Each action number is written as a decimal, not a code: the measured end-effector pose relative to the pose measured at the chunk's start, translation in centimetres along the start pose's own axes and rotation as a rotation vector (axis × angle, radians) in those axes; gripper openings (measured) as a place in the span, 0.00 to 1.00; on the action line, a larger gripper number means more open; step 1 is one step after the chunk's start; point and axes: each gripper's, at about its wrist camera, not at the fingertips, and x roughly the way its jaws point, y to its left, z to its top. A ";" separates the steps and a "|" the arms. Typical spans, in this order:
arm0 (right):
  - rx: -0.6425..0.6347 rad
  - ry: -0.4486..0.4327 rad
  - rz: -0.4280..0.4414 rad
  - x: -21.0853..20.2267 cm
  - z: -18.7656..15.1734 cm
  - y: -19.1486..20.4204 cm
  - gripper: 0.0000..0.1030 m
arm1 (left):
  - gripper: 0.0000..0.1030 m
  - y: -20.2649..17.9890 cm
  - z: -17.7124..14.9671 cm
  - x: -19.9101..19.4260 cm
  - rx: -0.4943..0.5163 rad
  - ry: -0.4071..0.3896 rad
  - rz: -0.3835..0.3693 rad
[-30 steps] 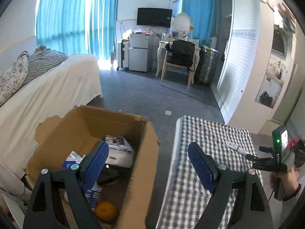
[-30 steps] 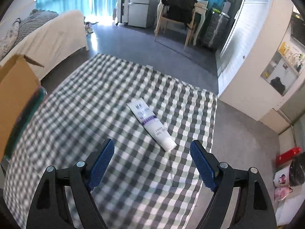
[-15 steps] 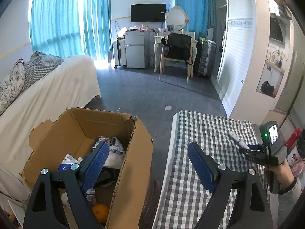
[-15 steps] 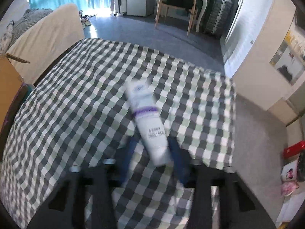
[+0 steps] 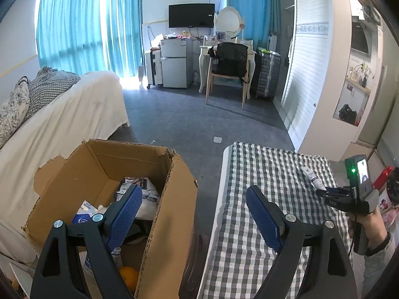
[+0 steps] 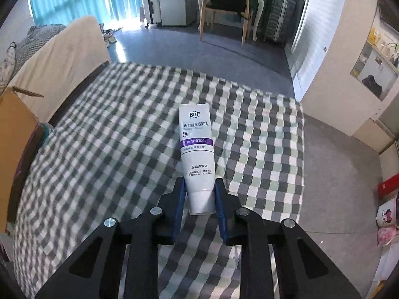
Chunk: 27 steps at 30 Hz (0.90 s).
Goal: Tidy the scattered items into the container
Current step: 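Carry the lotion tube over the box and open the right gripper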
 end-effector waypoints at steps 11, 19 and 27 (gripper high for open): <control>-0.162 -0.168 0.093 -10.8 1.9 12.0 0.22 | 0.85 5.5 0.0 -5.2 -0.070 -0.077 0.055; -0.320 -0.195 0.250 -13.9 1.7 27.0 0.22 | 0.85 13.5 -1.8 -10.6 -0.157 -0.126 0.162; -0.455 -0.139 0.314 -11.9 0.1 38.9 0.22 | 0.93 19.8 -3.6 -13.5 -0.224 -0.152 0.244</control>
